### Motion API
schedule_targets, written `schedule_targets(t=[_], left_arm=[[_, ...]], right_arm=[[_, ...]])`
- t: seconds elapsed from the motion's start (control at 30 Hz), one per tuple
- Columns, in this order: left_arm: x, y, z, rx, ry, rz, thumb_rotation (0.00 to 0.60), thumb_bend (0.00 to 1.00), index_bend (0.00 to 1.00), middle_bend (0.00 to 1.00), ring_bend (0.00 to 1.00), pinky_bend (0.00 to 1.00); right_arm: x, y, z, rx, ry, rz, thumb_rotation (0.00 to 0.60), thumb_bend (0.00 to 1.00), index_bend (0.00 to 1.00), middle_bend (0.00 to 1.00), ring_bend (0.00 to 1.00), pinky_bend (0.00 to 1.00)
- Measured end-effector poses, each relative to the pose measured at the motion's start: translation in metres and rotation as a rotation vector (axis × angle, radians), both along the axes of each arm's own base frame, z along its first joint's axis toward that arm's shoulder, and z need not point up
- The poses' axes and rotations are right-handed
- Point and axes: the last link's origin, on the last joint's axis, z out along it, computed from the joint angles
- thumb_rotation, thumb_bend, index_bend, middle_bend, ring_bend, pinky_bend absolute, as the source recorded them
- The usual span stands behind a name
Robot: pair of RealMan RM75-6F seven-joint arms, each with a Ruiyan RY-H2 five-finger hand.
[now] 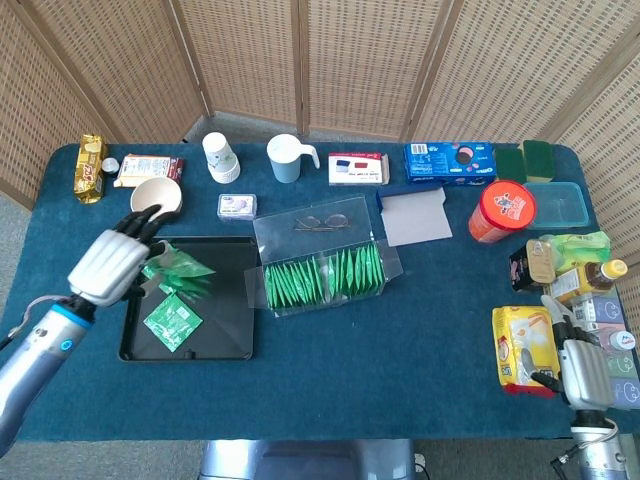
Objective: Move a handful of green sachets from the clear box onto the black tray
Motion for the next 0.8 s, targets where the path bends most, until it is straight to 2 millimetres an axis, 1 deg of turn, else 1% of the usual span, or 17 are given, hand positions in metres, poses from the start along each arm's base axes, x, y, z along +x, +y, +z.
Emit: schedule_targets(t=[0.07, 0.1, 0.13, 0.2, 0.27, 0.3, 0.37, 0.47, 0.6, 0.73, 0.8], left_arm=[[-0.014, -0.003, 0.001, 0.008, 0.022, 0.036, 0.6, 0.38, 0.63, 0.1, 0.0, 0.12], [-0.023, -0.006, 0.0, 0.007, 0.033, 0.061, 0.6, 0.38, 0.6, 0.09, 0.0, 0.12], [-0.027, -0.007, -0.001, 0.003, 0.035, 0.076, 0.6, 0.38, 0.57, 0.08, 0.0, 0.12], [-0.032, -0.009, -0.004, -0.013, 0.033, 0.097, 0.6, 0.35, 0.44, 0.03, 0.0, 0.12], [-0.034, -0.01, -0.007, -0.027, 0.028, 0.111, 0.6, 0.31, 0.34, 0.0, 0.0, 0.12], [-0.034, -0.01, -0.008, -0.031, 0.022, 0.115, 0.6, 0.29, 0.31, 0.0, 0.0, 0.12], [-0.033, -0.01, -0.008, -0.029, 0.011, 0.118, 0.6, 0.27, 0.27, 0.0, 0.0, 0.12], [-0.033, -0.011, -0.008, -0.025, -0.001, 0.128, 0.6, 0.24, 0.21, 0.0, 0.0, 0.12], [-0.039, -0.015, -0.004, -0.013, -0.012, 0.156, 0.6, 0.23, 0.17, 0.0, 0.0, 0.12], [-0.048, -0.023, 0.0, 0.002, -0.025, 0.196, 0.6, 0.23, 0.17, 0.0, 0.0, 0.12], [-0.059, -0.032, 0.002, 0.013, -0.034, 0.236, 0.6, 0.23, 0.17, 0.0, 0.0, 0.12]], right_arm=[[0.002, -0.001, -0.001, 0.005, 0.003, 0.004, 0.6, 0.4, 0.0, 0.11, 0.1, 0.26], [0.003, -0.002, -0.001, 0.007, 0.003, 0.005, 0.6, 0.4, 0.0, 0.11, 0.1, 0.26], [0.003, -0.002, -0.001, 0.008, 0.003, 0.006, 0.6, 0.4, 0.0, 0.11, 0.1, 0.26], [0.005, -0.002, -0.001, 0.01, 0.004, 0.007, 0.6, 0.4, 0.0, 0.11, 0.1, 0.26], [0.006, -0.002, -0.001, 0.008, 0.005, 0.009, 0.6, 0.4, 0.0, 0.11, 0.1, 0.26], [0.006, -0.002, -0.001, 0.008, 0.005, 0.009, 0.6, 0.4, 0.0, 0.11, 0.1, 0.26], [0.007, -0.002, 0.0, 0.005, 0.005, 0.009, 0.6, 0.4, 0.0, 0.11, 0.1, 0.26], [0.007, -0.001, 0.002, -0.002, 0.006, 0.011, 0.6, 0.4, 0.0, 0.11, 0.1, 0.26], [0.007, -0.003, 0.005, -0.007, 0.017, 0.013, 0.6, 0.4, 0.0, 0.11, 0.08, 0.25], [0.008, -0.006, 0.007, -0.001, 0.042, 0.012, 0.6, 0.4, 0.0, 0.07, 0.01, 0.16], [0.009, -0.007, 0.008, 0.003, 0.082, 0.014, 0.6, 0.4, 0.0, 0.07, 0.0, 0.12]])
